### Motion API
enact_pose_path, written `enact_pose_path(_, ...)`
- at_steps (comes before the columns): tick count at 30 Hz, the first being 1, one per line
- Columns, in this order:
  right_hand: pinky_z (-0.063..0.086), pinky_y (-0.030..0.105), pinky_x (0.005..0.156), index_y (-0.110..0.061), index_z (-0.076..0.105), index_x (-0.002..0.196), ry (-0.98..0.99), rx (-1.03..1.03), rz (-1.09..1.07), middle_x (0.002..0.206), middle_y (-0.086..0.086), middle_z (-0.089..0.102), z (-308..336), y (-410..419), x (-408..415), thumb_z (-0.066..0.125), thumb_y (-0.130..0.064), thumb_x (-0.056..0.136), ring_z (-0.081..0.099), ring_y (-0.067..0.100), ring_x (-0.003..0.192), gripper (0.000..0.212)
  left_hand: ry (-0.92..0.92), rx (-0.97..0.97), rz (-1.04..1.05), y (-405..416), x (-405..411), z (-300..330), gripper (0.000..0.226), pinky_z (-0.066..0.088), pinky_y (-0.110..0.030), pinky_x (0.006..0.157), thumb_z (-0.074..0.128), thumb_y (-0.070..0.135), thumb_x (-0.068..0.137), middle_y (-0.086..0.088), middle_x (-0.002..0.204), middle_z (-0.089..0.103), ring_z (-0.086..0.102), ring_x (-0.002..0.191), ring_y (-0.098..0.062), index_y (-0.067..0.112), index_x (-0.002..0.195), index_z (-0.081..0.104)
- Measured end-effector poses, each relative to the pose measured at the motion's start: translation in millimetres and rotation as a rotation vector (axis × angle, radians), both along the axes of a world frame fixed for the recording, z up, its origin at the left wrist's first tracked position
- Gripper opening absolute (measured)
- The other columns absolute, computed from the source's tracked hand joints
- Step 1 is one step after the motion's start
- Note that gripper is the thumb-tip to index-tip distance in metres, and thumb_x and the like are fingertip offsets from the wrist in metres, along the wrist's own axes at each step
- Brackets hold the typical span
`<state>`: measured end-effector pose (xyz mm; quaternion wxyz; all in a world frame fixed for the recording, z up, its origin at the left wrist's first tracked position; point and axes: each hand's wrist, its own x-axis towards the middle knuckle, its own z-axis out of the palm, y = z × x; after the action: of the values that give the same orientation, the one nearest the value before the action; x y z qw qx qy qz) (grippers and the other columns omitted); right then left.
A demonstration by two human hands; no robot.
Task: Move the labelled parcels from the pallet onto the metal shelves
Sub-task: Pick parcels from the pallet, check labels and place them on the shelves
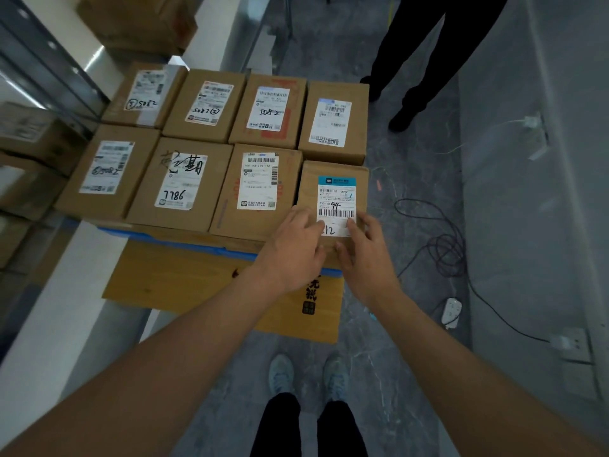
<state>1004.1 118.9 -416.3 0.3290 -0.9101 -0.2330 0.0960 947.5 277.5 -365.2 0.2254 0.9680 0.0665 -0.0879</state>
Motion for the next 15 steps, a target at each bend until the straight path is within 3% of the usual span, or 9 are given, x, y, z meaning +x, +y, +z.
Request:
enact_pose_path(7,0.048,0.044,0.108,-0.003,0.045,0.146,0.005,-0.034,0.016,0.160,0.013,0.024,-5,3,0,0.054,-0.021,0.102,0.040,0.029,0.139,0.048,0.109,0.041,0.024,4,-4,-3,0.052,0.023,-0.046,0.125,0.055,0.029,0.102,-0.015,0.167,0.018,0.007,0.157,-0.031,0.010,0.149,0.044)
enact_pose_path(15,0.046,0.046,0.110,-0.006,0.042,0.149,0.046,-0.103,0.031,0.163,0.012,0.016,2,4,3,0.052,-0.022,0.104,0.037,0.031,0.143,0.049,0.105,0.066,-0.010,12,-3,1,0.045,0.024,-0.039,0.123,0.054,0.029,0.102,-0.011,0.164,0.024,0.014,0.156,-0.027,0.009,0.143,0.051)
